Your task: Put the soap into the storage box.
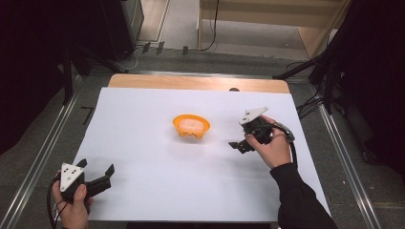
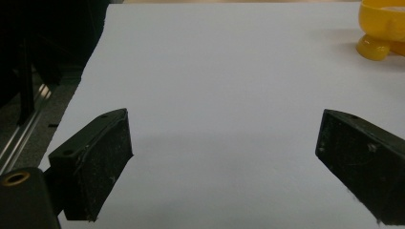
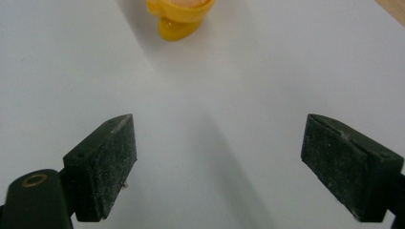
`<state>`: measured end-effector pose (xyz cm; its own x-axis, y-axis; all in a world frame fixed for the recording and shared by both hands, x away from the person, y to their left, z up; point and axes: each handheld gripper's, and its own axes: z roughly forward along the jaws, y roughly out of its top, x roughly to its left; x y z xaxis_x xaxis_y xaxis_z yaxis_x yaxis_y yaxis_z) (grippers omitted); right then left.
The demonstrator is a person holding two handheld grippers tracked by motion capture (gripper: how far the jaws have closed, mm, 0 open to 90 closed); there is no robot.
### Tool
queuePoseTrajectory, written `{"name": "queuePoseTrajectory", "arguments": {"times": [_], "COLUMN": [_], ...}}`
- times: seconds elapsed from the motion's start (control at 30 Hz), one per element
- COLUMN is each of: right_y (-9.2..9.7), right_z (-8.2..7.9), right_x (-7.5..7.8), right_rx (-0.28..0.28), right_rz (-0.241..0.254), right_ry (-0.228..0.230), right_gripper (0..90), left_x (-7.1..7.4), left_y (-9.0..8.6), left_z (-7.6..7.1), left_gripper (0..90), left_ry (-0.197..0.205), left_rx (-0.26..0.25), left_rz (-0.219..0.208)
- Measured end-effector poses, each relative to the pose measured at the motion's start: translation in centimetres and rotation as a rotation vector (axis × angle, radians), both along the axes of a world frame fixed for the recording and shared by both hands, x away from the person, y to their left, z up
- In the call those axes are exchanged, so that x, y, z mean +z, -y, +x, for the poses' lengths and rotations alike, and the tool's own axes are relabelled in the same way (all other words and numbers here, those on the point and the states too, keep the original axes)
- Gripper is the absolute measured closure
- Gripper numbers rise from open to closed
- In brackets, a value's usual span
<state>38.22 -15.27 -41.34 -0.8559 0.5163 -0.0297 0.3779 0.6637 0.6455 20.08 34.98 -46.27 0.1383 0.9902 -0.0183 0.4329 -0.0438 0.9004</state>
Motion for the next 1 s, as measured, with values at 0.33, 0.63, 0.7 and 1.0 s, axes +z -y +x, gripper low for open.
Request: {"name": "queuePoseTrajectory", "arguments": {"times": [0.33,0.63,0.7,1.0], "right_y": [2.8,4.6,4.8,6.2], "right_z": [-1.5,-2.8,-3.1,-4.6], "right_x": [-1.5,-2.9,-3.2,-4.0], "right_rx": [-0.065,-0.093,-0.101,-0.128], "right_rz": [0.023,0.056,0.063,0.078], "right_ry": [0.024,0.011,0.014,0.013], "right_gripper": [9.7,7.6,7.0,7.0], "left_x": [0.0,0.0,0.0,0.0], "left_y": [0.0,0.0,0.0,0.0], "left_z": [0.0,0.0,0.0,0.0], "left_gripper": [5.6,5.6,5.6,5.6], "left_ry": [-0.001,0.001,0.000,0.001], "left_rx": [0.001,0.003,0.003,0.002], "left_rz": [0.000,0.001,0.002,0.001]}}
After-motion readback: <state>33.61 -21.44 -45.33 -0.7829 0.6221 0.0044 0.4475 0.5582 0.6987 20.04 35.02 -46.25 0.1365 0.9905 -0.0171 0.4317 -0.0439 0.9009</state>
